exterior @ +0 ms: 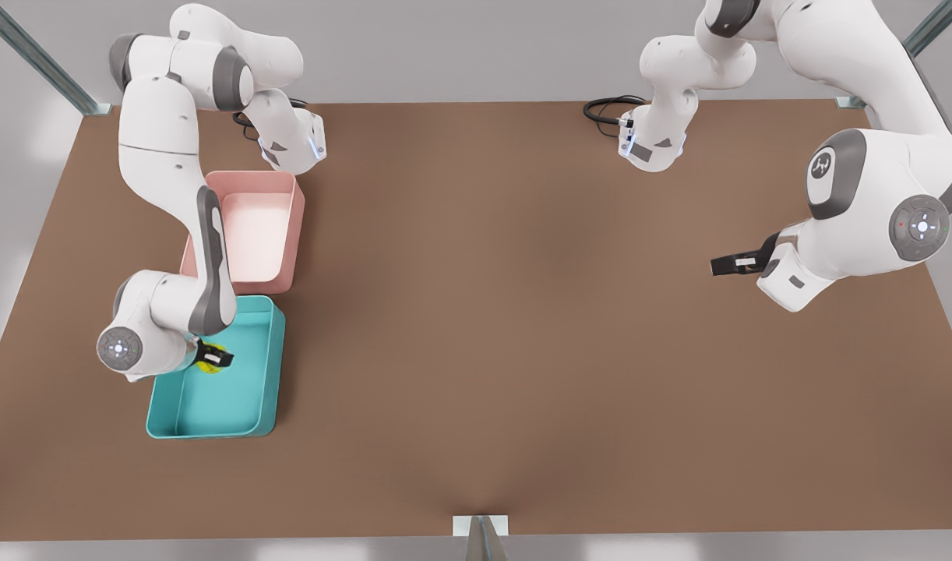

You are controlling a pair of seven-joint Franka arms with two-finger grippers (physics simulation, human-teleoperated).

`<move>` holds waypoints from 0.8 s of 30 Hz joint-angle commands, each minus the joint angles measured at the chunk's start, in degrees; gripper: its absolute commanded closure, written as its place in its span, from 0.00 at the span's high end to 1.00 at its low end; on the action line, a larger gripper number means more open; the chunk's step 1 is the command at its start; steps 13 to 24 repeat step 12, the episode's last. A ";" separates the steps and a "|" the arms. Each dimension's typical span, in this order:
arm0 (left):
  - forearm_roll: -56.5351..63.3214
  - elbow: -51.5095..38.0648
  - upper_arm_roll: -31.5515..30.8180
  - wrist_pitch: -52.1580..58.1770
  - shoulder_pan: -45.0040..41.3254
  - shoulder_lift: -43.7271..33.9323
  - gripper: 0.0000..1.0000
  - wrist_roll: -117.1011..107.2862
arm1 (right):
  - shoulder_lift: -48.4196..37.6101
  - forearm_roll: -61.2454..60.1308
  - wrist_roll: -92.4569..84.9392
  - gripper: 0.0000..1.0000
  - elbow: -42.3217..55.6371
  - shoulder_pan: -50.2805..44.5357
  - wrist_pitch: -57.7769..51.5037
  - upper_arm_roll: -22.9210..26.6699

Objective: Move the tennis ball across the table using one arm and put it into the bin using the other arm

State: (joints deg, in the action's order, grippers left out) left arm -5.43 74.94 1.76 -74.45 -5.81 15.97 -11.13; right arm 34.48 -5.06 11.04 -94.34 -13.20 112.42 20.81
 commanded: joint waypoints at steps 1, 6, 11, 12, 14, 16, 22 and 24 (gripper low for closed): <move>0.07 -0.05 0.00 0.01 0.01 -0.07 1.00 1.28 | -0.02 0.05 -27.91 1.00 0.30 0.02 -2.55 0.02; -0.01 -0.14 0.00 0.01 -0.08 -0.07 1.00 1.19 | -12.76 2.41 -8.58 1.00 5.74 0.02 -12.56 -9.38; -0.01 -0.05 0.00 0.10 -0.08 -0.07 1.00 1.19 | -25.86 6.20 -12.36 1.00 5.40 5.29 -20.66 -13.77; -0.01 -0.05 0.00 0.10 0.01 -0.07 1.00 1.19 | -26.39 6.11 -12.36 1.00 5.40 5.29 -21.36 -13.77; -0.01 -0.05 0.00 0.10 0.01 -0.07 1.00 1.19 | -26.39 6.11 -12.36 1.00 5.40 5.29 -21.36 -13.77; -0.01 -0.05 0.00 0.10 0.01 -0.07 1.00 1.19 | -26.39 6.11 -12.36 1.00 5.40 5.29 -21.36 -13.77; -0.01 -0.05 0.00 0.10 0.01 -0.07 1.00 1.19 | -26.39 6.11 -12.36 1.00 5.40 5.29 -21.36 -13.77; -0.01 -0.05 0.00 0.10 0.01 -0.07 1.00 1.19 | -26.39 6.11 -12.36 1.00 5.40 5.29 -21.36 -13.77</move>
